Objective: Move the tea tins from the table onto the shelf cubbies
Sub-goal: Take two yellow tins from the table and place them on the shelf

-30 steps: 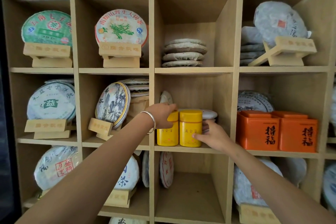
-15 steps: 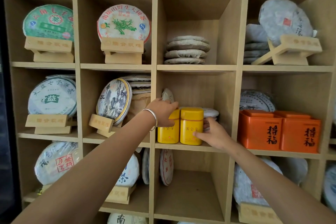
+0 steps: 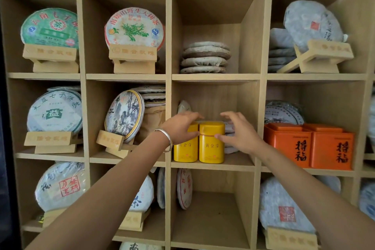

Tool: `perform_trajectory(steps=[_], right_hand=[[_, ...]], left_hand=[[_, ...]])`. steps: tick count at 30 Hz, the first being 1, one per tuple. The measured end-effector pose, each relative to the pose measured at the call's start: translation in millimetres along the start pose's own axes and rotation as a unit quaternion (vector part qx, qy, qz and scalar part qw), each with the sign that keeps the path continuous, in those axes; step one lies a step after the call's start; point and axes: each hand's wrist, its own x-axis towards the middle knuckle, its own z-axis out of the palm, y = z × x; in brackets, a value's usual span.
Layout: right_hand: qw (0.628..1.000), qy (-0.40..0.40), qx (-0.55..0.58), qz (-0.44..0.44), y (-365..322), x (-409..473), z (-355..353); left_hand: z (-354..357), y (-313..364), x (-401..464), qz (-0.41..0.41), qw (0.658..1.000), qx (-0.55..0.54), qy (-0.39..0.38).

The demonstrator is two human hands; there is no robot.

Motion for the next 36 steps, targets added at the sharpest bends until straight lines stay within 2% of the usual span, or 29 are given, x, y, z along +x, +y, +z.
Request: perform_trajectory(steps=[6, 19, 24, 28, 32, 36], right_hand=[[0.996, -0.044, -0.063, -0.038, -12.2, 11.3, 1.1], [0.998, -0.039, -0.024, -0.036, -7.2, 10.6, 2.8], [0.998, 0.03, -0.032, -0.047, -10.6, 2.6, -2.7], [0.994, 0.038, -0.071, -0.068, -14.4, -10.8, -21.6], [0.987, 0.039, -0.15, -0.042, -14.9, -48.8, -47.6], [0.968, 0.019, -0.244, 0.057, -0.4, -120.8, -94.9]], left_hand=[[2.0, 5.8, 4.8, 0.0, 1.0, 0.009, -0.012], [7.4, 9.1, 5.7, -0.018, 1.0, -0.006, -0.004], [2.2, 17.3, 8.4, 0.004, 1.0, -0.018, 0.021], [-1.8, 33.5, 18.3, 0.027, 0.999, -0.035, 0.022], [6.5, 64.4, 26.5, 0.065, 0.996, -0.052, 0.011], [27.1, 117.4, 32.0, 0.148, 0.987, -0.069, 0.005]])
